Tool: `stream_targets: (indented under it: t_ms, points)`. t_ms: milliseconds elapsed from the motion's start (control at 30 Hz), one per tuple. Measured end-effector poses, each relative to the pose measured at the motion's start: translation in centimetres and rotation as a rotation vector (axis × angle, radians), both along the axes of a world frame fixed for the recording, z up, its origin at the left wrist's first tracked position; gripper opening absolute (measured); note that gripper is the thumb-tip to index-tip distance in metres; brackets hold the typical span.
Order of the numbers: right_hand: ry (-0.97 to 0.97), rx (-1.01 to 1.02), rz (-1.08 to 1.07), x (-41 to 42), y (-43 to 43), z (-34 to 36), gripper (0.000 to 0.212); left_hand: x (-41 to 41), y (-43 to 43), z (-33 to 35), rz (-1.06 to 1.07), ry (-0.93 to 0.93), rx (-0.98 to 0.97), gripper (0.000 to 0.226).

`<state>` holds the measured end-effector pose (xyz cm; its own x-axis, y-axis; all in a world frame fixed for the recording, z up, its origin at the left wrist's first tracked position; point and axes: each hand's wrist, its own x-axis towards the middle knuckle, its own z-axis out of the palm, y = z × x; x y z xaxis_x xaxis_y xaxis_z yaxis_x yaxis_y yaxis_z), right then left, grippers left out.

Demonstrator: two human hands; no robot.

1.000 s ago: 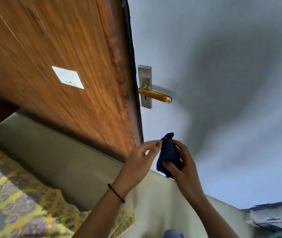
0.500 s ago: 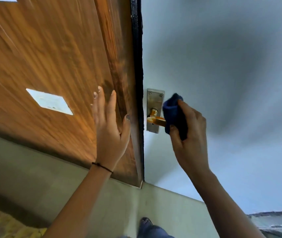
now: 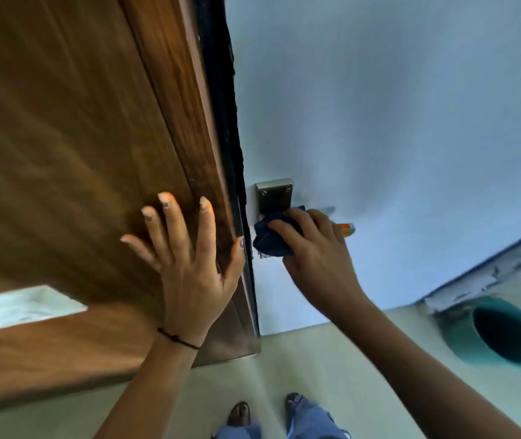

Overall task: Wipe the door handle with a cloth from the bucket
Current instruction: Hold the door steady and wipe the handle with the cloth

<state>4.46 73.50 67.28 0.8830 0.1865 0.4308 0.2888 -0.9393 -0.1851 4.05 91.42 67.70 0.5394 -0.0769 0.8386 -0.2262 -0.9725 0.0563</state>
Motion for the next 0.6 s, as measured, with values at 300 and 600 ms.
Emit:
stream_targets:
  t_ms: [300,600]
  points:
    - [0.018,0.019,-0.106,-0.3,3.1,0.6,0.036,0.7,1.3,-0.6,-0.056,-0.019,0.1,0.091]
    - [0.023,0.057,-0.165,-0.4,3.8,0.6,0.04,0.8,1.3,-0.7,-0.062,-0.042,0.109,0.086]
